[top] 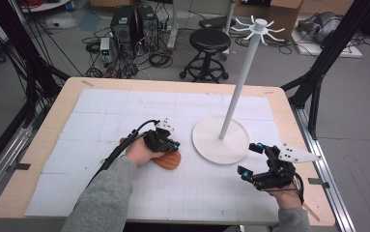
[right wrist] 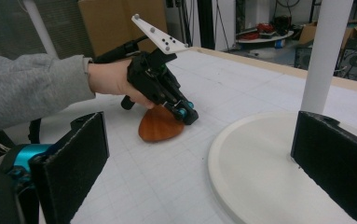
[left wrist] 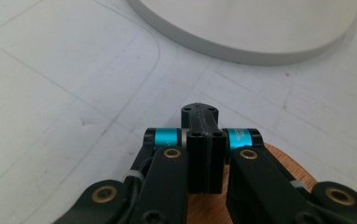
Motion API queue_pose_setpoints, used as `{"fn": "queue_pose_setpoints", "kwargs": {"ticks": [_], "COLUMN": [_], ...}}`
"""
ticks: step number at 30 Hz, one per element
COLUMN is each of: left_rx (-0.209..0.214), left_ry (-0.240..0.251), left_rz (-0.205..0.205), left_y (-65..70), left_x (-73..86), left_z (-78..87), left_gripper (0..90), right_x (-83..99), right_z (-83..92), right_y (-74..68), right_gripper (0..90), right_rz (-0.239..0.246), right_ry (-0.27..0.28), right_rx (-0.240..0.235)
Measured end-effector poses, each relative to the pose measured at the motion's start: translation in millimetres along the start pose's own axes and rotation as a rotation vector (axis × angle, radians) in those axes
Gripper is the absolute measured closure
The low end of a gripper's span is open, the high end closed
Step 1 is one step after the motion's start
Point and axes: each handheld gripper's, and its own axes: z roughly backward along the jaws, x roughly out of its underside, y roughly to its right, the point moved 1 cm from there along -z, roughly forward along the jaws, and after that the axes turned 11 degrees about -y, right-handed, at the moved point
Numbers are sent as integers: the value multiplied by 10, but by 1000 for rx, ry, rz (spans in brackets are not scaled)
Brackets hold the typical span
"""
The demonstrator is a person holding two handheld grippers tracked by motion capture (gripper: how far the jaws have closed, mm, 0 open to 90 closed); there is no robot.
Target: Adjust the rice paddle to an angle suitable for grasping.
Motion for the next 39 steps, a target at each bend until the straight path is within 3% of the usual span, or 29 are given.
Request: {"fn": "queue_pose_setpoints", "kwargs": {"ticks": [3,10,21,26,32,37,39], "left_rx": [8,60,68,93,76,119,131], "left_ry": [-14,33,5,19,-16,27,15], "left_rz": [-28,-13,-104,-116,-190,-175,-183], "left_y": [54,107,266,314,421,428,421], "left_x": [48,272,494,633,737,934,986], "left_z": [38,127,291,362,466,552,599], "left_gripper": [898,898,898,898,898,898,897], "right_x": [10,28,40,42,44,50,54], "right_z": [5,20,8,0,-4,-14,-27], "right_y": [-9,-11,-6,5,11,19,20], "right_gripper": [29,29,29,29,29,29,29], "right_rz": [-12,-8,-14,-7,-13,-15,-16], "right_ry": [-5,-5,-16,-19,-23,-28,-36], "right_rx": [-1,10,11,15,15,16,13]}}
